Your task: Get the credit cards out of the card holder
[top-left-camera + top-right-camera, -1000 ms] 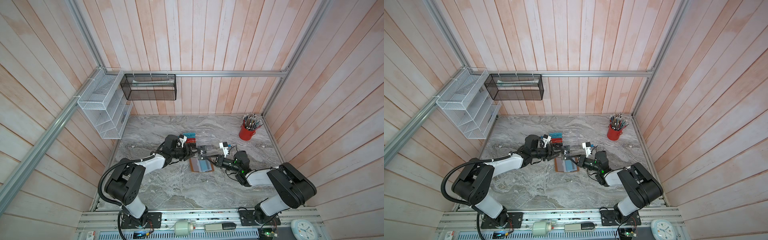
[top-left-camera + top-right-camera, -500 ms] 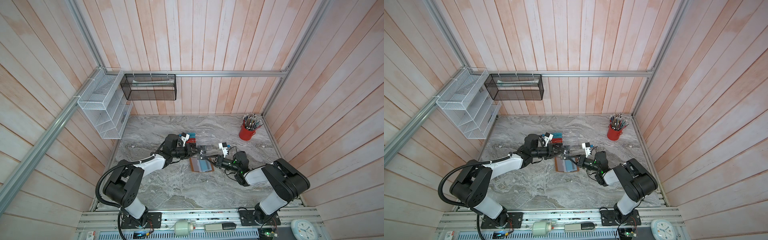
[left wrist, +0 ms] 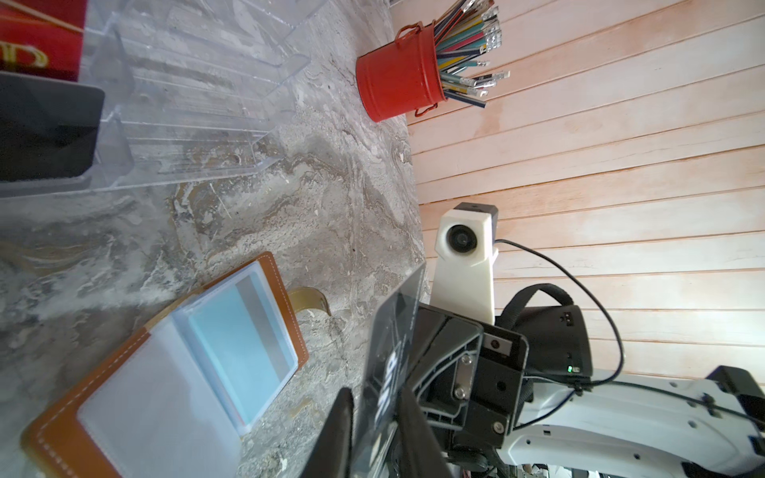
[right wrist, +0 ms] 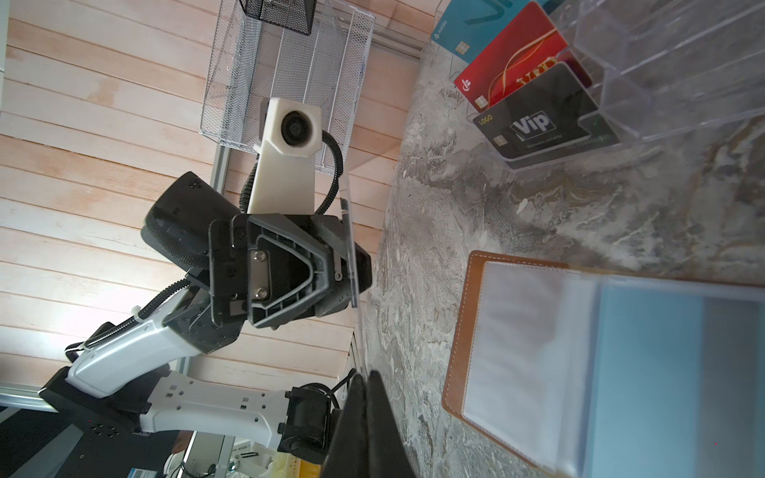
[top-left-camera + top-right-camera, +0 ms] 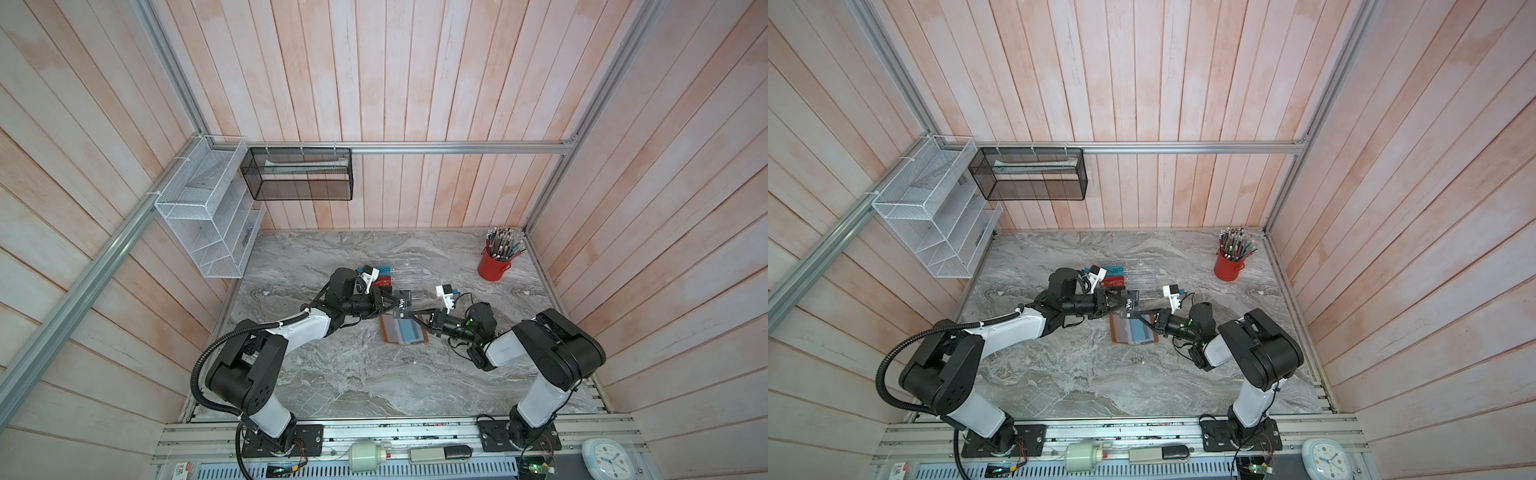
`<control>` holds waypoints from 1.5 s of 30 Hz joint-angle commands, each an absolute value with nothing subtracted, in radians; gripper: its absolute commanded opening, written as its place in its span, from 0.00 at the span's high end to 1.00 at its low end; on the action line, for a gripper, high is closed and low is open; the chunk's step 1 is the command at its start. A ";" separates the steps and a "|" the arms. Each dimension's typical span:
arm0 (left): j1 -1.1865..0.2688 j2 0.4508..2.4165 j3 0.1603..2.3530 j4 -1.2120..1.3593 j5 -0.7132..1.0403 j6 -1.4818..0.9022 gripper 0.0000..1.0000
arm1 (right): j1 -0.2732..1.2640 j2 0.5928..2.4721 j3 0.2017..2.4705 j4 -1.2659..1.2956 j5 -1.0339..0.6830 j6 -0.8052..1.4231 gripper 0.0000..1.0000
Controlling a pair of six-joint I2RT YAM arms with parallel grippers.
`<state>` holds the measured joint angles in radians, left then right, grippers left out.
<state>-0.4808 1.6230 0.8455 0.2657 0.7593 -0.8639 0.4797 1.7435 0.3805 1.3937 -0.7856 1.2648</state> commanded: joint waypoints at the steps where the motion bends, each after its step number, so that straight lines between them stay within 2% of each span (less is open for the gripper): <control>1: -0.489 1.599 0.883 0.213 0.778 -0.800 0.82 | 0.477 1.761 0.405 1.440 -0.807 1.275 1.00; 9: -0.503 1.595 0.909 0.146 0.761 -0.747 0.91 | 0.477 1.782 0.409 1.450 -0.816 1.278 1.00; 13: -0.503 1.594 0.914 0.137 0.762 -0.740 0.92 | 0.477 1.794 0.408 1.468 -0.820 1.288 1.00; 15: -0.505 1.591 0.917 0.132 0.763 -0.735 0.92 | 0.477 1.802 0.410 1.477 -0.825 1.293 0.94; 18: -0.504 1.589 0.917 0.130 0.767 -0.735 0.95 | 0.476 1.810 0.410 1.487 -0.827 1.295 0.91; 25: -0.505 1.591 0.925 0.108 0.761 -0.724 0.96 | 0.470 1.809 0.403 1.501 -0.828 1.303 0.72; 30: -0.504 1.596 0.958 0.031 0.728 -0.678 1.00 | 0.451 1.774 0.374 1.476 -0.832 1.288 0.58; 39: -0.502 1.648 1.181 -0.323 0.570 -0.459 1.00 | 0.428 1.600 0.360 1.176 -0.818 1.115 0.23; 45: -0.503 1.689 1.335 -0.547 0.403 -0.275 1.00 | 0.399 1.486 0.382 0.934 -0.807 0.980 0.17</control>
